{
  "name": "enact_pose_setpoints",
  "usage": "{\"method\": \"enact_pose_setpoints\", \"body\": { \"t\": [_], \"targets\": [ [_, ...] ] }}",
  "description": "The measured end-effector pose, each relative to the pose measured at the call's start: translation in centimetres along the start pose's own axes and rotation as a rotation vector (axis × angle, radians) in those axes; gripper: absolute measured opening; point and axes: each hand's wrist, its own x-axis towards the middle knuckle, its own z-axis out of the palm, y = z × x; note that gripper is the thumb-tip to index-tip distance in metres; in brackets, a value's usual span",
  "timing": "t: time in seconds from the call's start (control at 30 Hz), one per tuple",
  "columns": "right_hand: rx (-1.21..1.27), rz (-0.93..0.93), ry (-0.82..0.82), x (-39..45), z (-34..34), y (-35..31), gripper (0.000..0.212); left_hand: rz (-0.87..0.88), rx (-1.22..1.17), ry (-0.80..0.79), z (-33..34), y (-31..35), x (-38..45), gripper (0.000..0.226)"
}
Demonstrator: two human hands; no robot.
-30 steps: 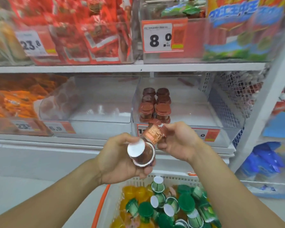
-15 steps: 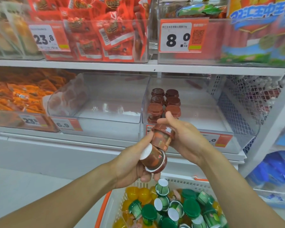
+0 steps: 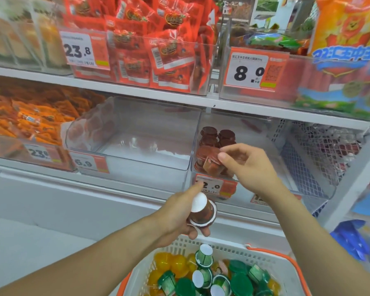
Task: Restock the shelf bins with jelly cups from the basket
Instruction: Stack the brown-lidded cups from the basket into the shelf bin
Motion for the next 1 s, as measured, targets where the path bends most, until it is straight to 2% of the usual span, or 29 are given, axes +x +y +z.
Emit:
{"method": "enact_pose_setpoints", "body": {
  "t": [0.1,0.23,0.53,0.7,0.73,0.87,0.93,1.0],
  "targets": [
    [-0.190,0.009,-0.010,1.8,1.1,1.1,0.005,-0.036,0.029,0.010,-0.1,-0.1,-0.1,0.047],
    [-0.370,-0.017,-0.053,2.4,2.0,1.4,0.017,-0.077,0.060,-0.005,-0.2,0.0,-0.4,0.050],
    [-0.422,0.017,-0.118,2.1,3.0,2.0,0.019,-0.097,0.052,-0.014,-0.2,0.4,-0.5,0.049],
    [-0.517,-0.043,-0.211,1.9,2.7,1.5,0.022,-0.093,0.041,-0.015,-0.1,0.5,-0.7,0.051],
    [-0.512,-0.073,-0.195,1.8,2.6,1.5,0.023,-0.090,0.023,-0.019,0.0,0.6,-0.7,0.052],
    [-0.408,-0.290,0.043,-0.2,1.5,0.1,0.013,-0.059,-0.151,-0.073,-0.1,0.8,-0.6,0.056],
    [-0.327,-0.289,-0.060,-1.7,0.4,-1.0,0.012,-0.031,-0.287,-0.095,-0.1,1.1,-0.5,0.056],
    [-0.206,-0.186,-0.344,-3.2,-0.7,-1.5,0.017,0.001,-0.426,-0.095,0.1,1.5,-0.5,0.048]
  ]
}}
